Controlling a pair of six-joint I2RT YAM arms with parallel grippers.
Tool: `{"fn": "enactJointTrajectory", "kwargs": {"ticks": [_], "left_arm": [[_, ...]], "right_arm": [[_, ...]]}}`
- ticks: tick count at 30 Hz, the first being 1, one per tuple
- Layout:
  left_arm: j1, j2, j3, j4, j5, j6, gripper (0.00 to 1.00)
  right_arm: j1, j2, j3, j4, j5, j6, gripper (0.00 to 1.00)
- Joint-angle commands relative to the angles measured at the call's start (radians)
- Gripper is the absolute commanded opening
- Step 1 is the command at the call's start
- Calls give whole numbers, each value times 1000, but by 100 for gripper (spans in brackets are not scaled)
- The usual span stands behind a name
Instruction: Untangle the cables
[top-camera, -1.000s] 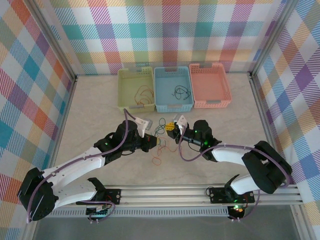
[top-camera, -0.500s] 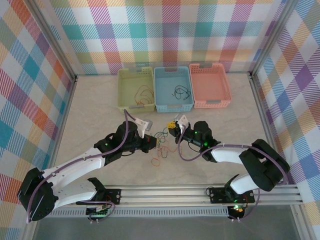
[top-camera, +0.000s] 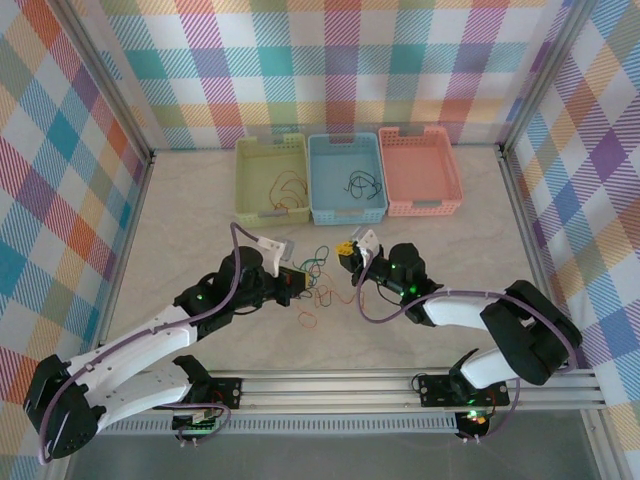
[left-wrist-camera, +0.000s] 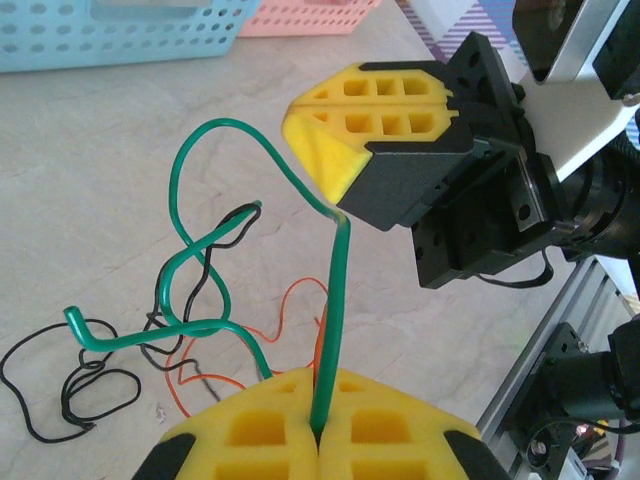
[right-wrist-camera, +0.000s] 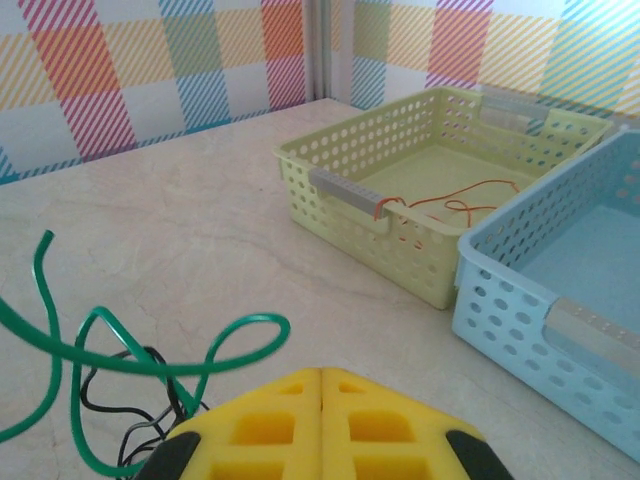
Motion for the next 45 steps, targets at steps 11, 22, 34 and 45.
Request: {"fn": "enactJointTrajectory", "kwargs": {"ticks": [11, 22, 34, 45], "left_arm": [[-8, -100, -29, -20, -75, 15, 0], [-7, -86, -33, -14, -92, 15, 0], [-7, -100, -43, -6, -95, 16, 0], [-8, -101, -45, -3, -87, 15, 0]], "right_arm": [[1, -80, -16, -8, 82, 21, 0], [2, -131, 51, -159, -353, -22, 39], [42, 5, 144, -266, -403, -57, 53], [55, 99, 196, -341, -199, -41, 34]]}}
